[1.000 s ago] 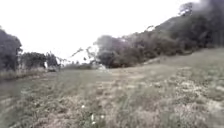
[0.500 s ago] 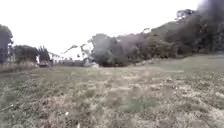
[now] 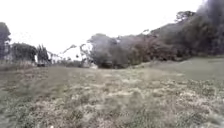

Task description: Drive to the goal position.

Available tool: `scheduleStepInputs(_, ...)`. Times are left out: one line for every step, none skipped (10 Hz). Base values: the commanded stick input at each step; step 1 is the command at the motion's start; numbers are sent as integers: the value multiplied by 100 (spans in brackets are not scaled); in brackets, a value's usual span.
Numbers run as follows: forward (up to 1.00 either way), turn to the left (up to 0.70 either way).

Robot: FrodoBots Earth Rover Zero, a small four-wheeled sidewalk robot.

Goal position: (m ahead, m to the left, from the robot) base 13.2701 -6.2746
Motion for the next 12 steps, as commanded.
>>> scheduleStepInputs(50, 50)
scheduleStepInputs(50, 25)
scheduleStepInputs(50, 19)
scheduleStepInputs(50, 14)
scheduleStepInputs(50, 50)
scheduleStepInputs(50, 50)
scheduleStepInputs(50, 47)
scheduleStepInputs(50, 41)
scheduleStepInputs(50, 4)
scheduleStepInputs(50, 4)
scheduleStepInputs(50, 4)
scheduleStepInputs(50, 4)
